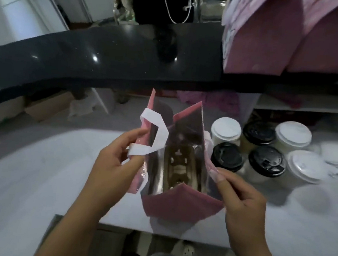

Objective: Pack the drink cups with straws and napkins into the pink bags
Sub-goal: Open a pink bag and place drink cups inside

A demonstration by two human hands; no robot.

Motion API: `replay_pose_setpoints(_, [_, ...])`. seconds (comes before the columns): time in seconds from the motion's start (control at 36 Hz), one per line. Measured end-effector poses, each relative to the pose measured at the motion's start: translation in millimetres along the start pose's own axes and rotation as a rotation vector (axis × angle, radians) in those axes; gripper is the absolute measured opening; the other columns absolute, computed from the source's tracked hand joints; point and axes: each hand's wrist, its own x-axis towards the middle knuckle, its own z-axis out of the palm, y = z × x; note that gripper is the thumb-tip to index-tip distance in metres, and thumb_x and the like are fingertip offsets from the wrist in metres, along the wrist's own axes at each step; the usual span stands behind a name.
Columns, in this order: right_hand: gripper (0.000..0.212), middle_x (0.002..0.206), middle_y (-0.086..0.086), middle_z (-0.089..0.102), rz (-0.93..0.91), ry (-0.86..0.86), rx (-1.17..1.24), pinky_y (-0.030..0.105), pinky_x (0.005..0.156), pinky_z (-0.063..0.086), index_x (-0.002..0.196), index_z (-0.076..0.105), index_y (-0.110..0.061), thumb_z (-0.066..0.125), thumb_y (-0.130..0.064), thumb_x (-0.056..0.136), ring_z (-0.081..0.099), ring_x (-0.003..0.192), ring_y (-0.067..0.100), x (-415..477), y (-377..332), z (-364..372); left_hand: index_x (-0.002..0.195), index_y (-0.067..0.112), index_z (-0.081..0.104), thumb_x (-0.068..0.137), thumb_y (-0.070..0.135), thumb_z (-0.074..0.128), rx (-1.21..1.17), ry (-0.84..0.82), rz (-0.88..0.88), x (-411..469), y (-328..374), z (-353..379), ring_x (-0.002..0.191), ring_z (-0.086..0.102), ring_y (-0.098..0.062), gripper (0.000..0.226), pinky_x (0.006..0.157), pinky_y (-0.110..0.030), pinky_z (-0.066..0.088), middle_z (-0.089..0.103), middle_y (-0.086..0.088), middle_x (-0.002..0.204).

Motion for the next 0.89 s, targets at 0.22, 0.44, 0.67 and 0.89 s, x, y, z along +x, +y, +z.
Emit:
replay_pose_setpoints(0.22, [0.016, 0.090, 0.004, 0.078, 0.121, -0.161, -0.025, 0.030, 0.077, 0.059, 0.092, 0.079, -0.017, 0.065, -0.025, 0.090, 0.073, 0.085, 0.019, 30.1, -32.2, -33.1, 0.113, 0.050, 0.069, 0.093, 0.001, 0.062, -0.046, -0.041, -0.064, 5.7, 6.7, -1.4, 0.110, 0.068, -0.010, 0.054, 0.094, -0.048, 0.058, 0.070, 0.022, 0.116])
replay_pose_setpoints(0.44, [0.015, 0.089, -0.007, 0.076, -0.016, -0.353, -0.594, 0.019, 0.075, 0.051, 0.100, 0.075, -0.028, 0.076, -0.024, 0.086, 0.069, 0.079, 0.004, 127.8, -49.6, -60.9, 0.116, 0.055, 0.066, 0.096, 0.002, 0.059, -0.052, -0.069, -0.064, -0.2, 5.7, -7.8, 0.114, 0.064, -0.002, 0.058, 0.091, -0.038, 0.055, 0.067, 0.027, 0.121])
replay_pose_setpoints(0.67, [0.070, 0.146, 0.003, 0.044, -0.072, -0.765, -1.393, 0.049, 0.105, 0.038, 0.145, 0.040, -0.039, 0.069, -0.052, 0.082, 0.044, 0.130, 0.033, 227.7, -21.7, -17.7, 0.122, 0.063, 0.057, 0.091, 0.038, 0.055, 0.028, -0.102, -0.101, -3.2, 8.3, -12.9, 0.117, 0.061, -0.001, 0.040, 0.097, -0.038, 0.052, 0.061, 0.032, 0.128])
replay_pose_setpoints(0.89, [0.086, 0.139, 0.001, 0.047, 0.016, -0.817, -1.593, 0.046, 0.095, 0.044, 0.143, 0.034, -0.045, 0.073, -0.064, 0.069, 0.055, 0.119, 0.034, 246.1, 5.3, 13.5, 0.127, 0.064, 0.051, 0.072, 0.060, 0.058, 0.089, -0.202, -0.112, 1.7, 4.4, -21.3, 0.118, 0.055, 0.008, 0.055, 0.090, -0.020, 0.050, 0.055, 0.035, 0.133])
